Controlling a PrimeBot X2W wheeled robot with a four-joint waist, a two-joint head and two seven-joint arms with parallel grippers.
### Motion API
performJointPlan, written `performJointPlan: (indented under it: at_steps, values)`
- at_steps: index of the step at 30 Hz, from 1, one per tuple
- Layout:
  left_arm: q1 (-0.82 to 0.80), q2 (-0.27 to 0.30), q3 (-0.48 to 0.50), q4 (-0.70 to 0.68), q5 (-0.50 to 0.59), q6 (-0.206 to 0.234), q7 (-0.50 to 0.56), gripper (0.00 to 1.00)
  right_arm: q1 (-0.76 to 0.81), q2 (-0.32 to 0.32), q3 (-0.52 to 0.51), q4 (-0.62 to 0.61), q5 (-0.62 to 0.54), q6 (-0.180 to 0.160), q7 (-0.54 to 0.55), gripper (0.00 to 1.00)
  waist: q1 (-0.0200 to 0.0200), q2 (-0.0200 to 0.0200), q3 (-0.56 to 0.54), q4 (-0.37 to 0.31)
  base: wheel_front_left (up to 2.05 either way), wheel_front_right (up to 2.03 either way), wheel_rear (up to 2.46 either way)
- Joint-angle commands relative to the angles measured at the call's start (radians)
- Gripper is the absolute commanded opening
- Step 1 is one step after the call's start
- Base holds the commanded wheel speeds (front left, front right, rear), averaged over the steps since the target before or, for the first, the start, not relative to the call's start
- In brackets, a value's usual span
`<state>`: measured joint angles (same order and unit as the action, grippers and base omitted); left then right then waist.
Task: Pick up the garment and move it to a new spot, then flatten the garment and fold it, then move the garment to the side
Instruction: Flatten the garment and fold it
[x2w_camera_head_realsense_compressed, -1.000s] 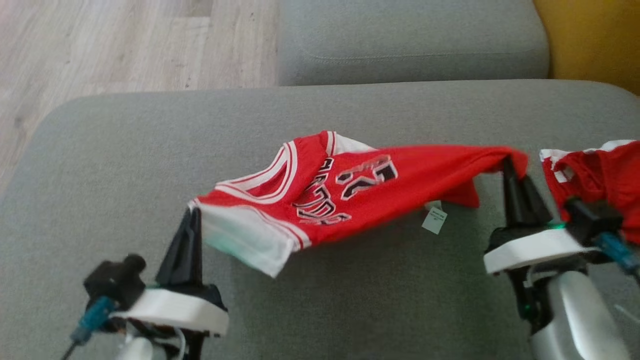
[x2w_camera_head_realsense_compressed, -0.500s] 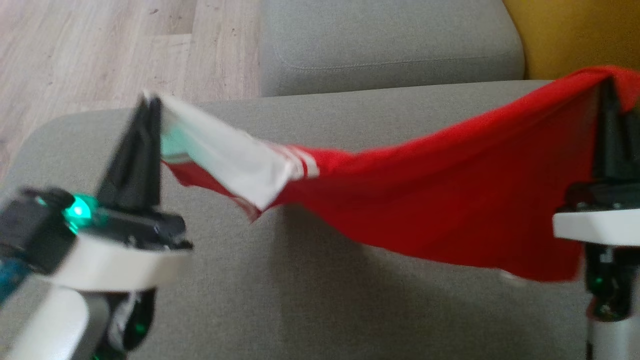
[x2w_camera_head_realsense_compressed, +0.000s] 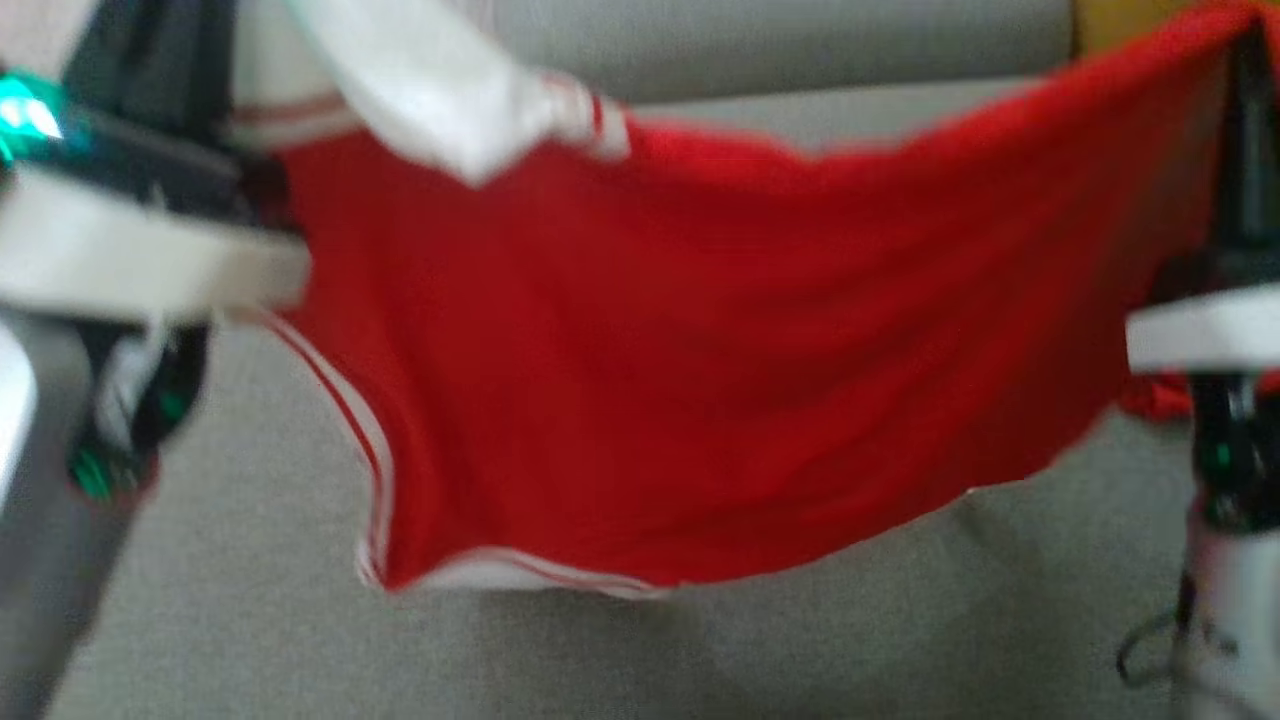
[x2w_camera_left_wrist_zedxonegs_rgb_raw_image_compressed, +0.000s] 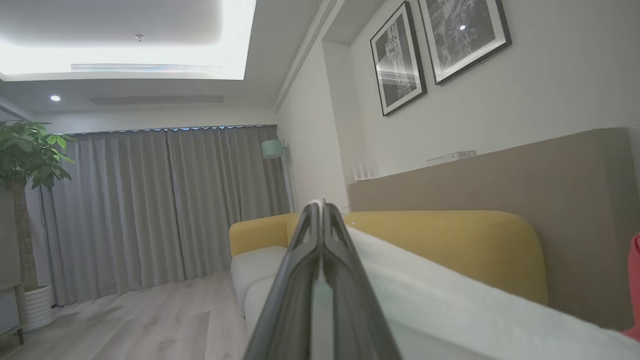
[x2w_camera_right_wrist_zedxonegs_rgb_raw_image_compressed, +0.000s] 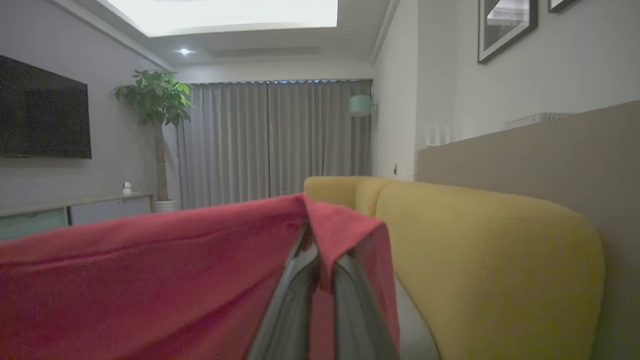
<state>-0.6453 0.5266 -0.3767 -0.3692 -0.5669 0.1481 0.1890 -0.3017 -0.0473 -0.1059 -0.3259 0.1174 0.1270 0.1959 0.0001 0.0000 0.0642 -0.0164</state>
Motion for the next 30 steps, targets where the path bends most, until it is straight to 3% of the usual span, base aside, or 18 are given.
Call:
performJointPlan:
  at_steps: [1,9,17,24,30]
  values:
    - [-0.134,0.035,0.055,0.041,0.001,-0.024,0.009,0.00,-0.120,-0.010,0.029,0.034,0.005,0.004,0.018,0.00,-0.0001,0.0000,0.101,-0.014,0.00,0.00,0.00]
    - [-0.550,-0.025,0.029,0.432,0.048,-0.121,-0.036,0.00,-0.567,-0.078,0.102,0.434,-0.027,0.004,0.006,0.00,-0.0001,0.0000,0.277,-0.022,0.00,0.00,0.00]
    - [-0.848,-0.091,0.012,0.731,0.152,-0.131,-0.213,0.00,-0.937,-0.075,0.117,0.801,-0.140,0.004,-0.099,0.00,-0.0001,0.0000,0.322,-0.010,0.00,0.00,0.00]
    - [-0.882,-0.152,0.011,0.855,0.126,-0.151,-0.294,0.00,-1.055,-0.076,0.073,0.990,-0.220,0.004,-0.168,0.00,-0.0001,0.0000,0.409,0.043,0.00,0.00,0.00]
    - [-0.760,-0.226,-0.001,0.937,0.068,-0.180,-0.366,0.00,-1.004,-0.078,0.001,1.148,-0.255,0.004,-0.259,0.00,-0.0001,0.0000,0.483,0.086,0.00,0.00,0.00]
